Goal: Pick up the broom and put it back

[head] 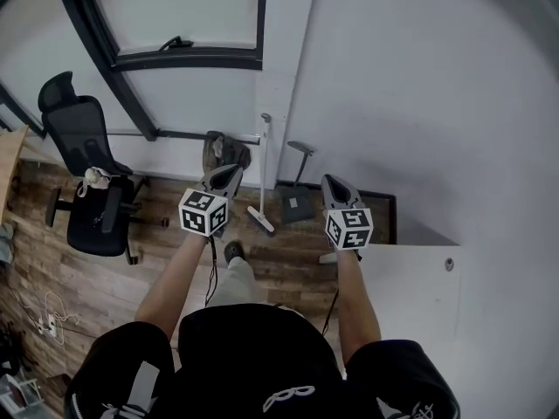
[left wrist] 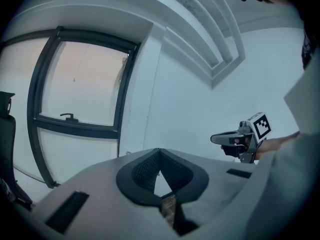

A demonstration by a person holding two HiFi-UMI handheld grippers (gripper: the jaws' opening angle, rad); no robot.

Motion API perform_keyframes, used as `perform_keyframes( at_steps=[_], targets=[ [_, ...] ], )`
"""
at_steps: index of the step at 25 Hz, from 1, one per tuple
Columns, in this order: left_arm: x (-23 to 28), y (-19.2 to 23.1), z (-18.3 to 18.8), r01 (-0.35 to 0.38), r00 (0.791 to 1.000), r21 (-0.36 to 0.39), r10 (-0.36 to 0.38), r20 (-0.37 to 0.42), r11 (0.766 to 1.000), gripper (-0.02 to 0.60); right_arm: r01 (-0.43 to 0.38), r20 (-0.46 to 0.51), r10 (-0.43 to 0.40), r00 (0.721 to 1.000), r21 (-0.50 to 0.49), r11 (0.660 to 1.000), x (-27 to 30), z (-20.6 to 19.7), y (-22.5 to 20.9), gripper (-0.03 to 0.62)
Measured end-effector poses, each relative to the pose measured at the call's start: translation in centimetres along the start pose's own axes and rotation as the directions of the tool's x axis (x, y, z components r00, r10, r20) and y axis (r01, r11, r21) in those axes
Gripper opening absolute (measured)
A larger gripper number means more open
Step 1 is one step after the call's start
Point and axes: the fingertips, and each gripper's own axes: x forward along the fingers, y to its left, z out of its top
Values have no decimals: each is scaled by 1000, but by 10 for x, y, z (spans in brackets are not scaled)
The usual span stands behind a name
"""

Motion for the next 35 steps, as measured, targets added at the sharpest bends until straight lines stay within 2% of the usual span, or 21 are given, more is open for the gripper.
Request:
perform_keyframes(
  at_steps=[8, 17, 29, 34, 35],
  targets=[
    [44, 79, -2, 9, 1000, -20, -10, -25, 1000, 17, -26, -57, 24, 998, -30, 999, 92, 7, 11, 25],
    [74, 141, -12, 46, 998, -53, -49, -49, 998, 17, -20, -111, 20, 994, 5, 1000, 171, -3, 24, 25],
    [89, 164, -50, 114, 987, -78, -122, -102, 990, 17, 19, -161, -10, 987, 50, 999, 237, -32, 29, 26],
    [95, 168, -58, 120, 986, -81, -128, -105, 990, 17, 4, -174, 5, 985, 48, 999, 258, -38, 36, 29],
    [96, 170, -58, 118, 987, -81, -126, -103, 990, 17, -3, -181, 11, 983, 45, 999, 262, -40, 37, 57]
  ],
)
